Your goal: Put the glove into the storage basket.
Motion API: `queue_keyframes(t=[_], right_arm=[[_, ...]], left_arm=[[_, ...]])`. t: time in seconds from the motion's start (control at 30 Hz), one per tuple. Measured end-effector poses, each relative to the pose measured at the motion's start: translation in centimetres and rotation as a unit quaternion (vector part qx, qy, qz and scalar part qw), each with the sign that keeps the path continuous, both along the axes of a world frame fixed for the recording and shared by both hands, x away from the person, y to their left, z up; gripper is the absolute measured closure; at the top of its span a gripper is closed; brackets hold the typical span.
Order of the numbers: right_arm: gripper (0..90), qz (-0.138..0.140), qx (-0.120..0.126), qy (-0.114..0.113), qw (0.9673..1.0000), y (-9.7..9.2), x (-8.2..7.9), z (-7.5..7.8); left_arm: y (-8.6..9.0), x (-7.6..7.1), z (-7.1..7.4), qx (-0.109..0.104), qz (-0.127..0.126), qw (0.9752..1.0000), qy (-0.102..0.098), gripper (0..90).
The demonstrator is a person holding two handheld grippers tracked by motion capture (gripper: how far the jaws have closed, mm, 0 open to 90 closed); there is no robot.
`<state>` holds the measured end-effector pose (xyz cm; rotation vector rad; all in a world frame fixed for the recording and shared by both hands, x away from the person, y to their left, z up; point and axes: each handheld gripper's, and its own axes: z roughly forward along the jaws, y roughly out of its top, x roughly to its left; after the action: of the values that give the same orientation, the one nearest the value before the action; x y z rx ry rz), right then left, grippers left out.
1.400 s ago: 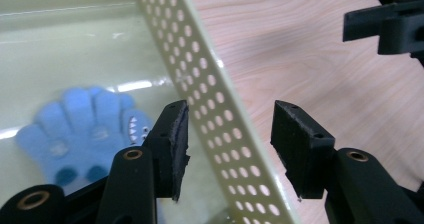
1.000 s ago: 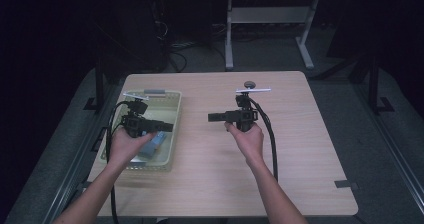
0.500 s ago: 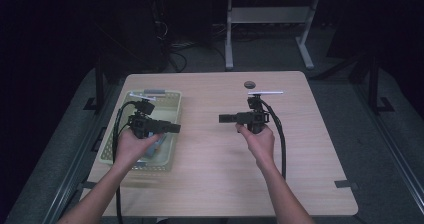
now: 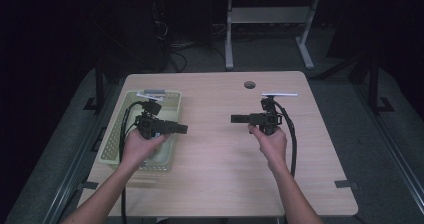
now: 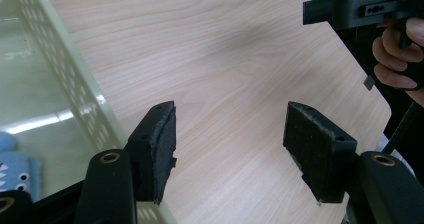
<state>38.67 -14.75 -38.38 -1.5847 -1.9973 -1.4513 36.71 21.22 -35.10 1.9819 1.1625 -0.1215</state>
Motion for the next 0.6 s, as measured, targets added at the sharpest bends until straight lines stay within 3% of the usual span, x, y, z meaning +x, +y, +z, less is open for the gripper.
queue_keyframes(t=[0.6], right_arm=[[37.1,-0.013,0.002,0.001,0.9999,-3.1,-0.7,-0.4]], left_arm=[[-2.7,-0.1,-0.4,-0.02,-0.021,0.9996,0.005,36.5]])
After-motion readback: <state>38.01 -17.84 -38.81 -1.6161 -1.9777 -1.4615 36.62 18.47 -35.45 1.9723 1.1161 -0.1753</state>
